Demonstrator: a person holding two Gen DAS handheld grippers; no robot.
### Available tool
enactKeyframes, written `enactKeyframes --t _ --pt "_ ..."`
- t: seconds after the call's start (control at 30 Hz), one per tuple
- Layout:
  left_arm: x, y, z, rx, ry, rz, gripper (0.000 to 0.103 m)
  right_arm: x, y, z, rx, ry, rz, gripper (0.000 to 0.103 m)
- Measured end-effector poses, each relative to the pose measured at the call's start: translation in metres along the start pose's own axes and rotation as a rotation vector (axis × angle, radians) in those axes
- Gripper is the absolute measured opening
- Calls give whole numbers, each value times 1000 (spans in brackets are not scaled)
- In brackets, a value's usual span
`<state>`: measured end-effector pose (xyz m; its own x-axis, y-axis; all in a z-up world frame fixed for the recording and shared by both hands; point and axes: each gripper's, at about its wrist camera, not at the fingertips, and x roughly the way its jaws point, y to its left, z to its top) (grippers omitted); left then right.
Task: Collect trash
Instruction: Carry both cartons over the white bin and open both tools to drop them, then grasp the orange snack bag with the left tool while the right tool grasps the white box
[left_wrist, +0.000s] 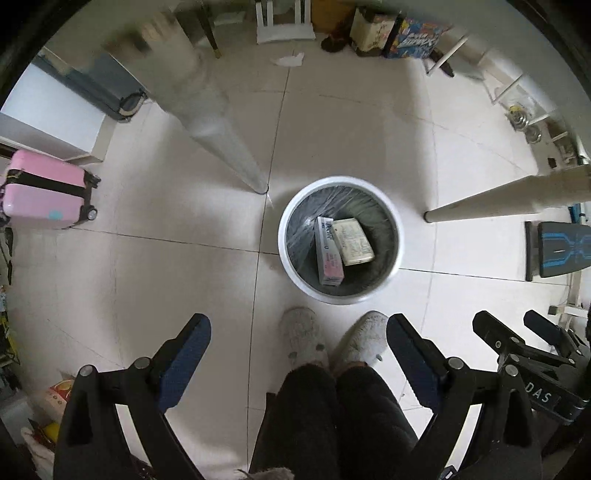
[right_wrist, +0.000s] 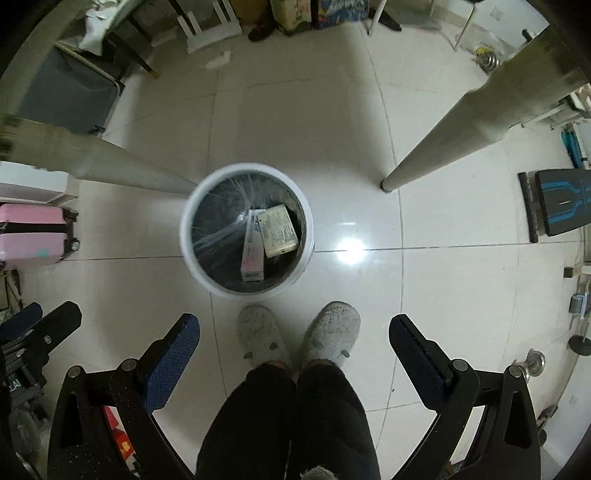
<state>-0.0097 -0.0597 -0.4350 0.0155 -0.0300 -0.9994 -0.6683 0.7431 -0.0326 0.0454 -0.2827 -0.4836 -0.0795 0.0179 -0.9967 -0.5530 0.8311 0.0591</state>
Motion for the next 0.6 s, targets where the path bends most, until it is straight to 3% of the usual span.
enactKeyframes --t 0.3,0.47,0.6 --pt "-134 3 -5 8 -83 -28 97 -158 10 -13 23 -69 55 103" --pt "-207 -5 19 3 -192 -40 97 -242 6 1 85 -116 113 103" --pt "-243 -21 57 5 -274 -26 97 -302 -5 37 111 -198 120 103"
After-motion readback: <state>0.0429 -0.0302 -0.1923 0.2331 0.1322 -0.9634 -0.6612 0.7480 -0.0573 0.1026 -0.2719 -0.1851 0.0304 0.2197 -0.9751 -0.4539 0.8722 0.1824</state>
